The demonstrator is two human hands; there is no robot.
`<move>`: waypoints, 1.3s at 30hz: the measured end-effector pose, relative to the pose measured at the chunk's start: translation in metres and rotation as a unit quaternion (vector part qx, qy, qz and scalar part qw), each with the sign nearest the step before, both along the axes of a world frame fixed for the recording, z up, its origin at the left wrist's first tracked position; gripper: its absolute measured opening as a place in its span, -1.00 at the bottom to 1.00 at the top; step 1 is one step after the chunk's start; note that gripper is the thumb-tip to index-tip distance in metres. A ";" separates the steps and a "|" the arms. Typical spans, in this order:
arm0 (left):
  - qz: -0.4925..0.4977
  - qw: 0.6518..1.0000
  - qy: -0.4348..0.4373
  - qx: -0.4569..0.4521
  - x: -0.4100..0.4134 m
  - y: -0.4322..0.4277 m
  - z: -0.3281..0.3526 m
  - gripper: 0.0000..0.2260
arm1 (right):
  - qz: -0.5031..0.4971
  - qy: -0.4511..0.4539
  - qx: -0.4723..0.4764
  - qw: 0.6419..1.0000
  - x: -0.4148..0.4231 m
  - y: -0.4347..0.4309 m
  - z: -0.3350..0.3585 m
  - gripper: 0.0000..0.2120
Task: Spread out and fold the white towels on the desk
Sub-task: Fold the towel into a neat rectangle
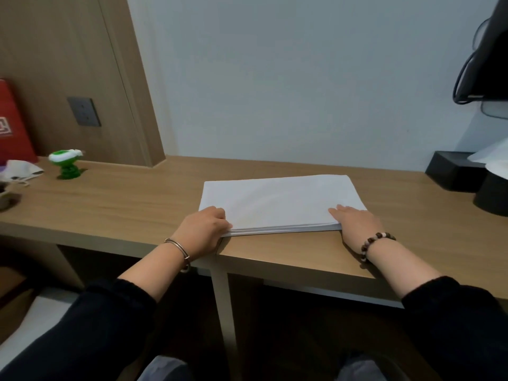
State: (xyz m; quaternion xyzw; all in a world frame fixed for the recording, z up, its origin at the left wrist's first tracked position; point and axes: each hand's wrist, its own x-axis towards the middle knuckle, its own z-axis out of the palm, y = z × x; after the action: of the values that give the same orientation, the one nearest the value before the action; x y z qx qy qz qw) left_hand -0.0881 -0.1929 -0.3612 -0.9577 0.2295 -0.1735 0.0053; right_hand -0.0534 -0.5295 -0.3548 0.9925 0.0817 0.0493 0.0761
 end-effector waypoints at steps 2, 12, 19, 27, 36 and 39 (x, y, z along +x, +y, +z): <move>-0.010 0.999 -0.009 -0.030 -0.002 0.000 -0.001 -0.84 | -0.003 0.003 -0.005 1.000 0.000 0.003 0.001 -0.52; -0.026 0.998 -0.003 -0.057 -0.006 -0.002 0.006 -0.85 | 0.199 -0.034 0.154 0.967 -0.007 0.083 -0.004 -0.70; -0.053 0.998 -0.025 -0.001 -0.011 -0.003 0.009 -0.94 | 0.165 -0.040 0.197 0.966 -0.003 0.081 -0.004 -0.77; -0.036 0.998 -0.042 -0.041 -0.016 0.004 0.001 -0.92 | 0.233 -0.056 0.113 0.964 -0.004 0.077 0.001 -0.85; 0.065 0.996 -0.039 0.055 -0.015 0.012 0.016 -0.61 | 0.144 -0.038 0.201 0.968 -0.010 0.038 -0.003 -0.87; 0.020 1.000 -0.021 -0.004 -0.003 -0.033 0.019 -0.72 | 0.162 -0.057 0.175 0.969 -0.012 0.047 -0.006 -0.87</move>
State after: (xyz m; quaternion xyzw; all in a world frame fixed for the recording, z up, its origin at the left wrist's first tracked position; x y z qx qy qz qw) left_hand -0.0911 -0.2264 -0.3425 -0.9583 0.2094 -0.1943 0.0096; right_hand -0.0655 -0.4823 -0.3607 0.9595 0.2271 0.1310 -0.1033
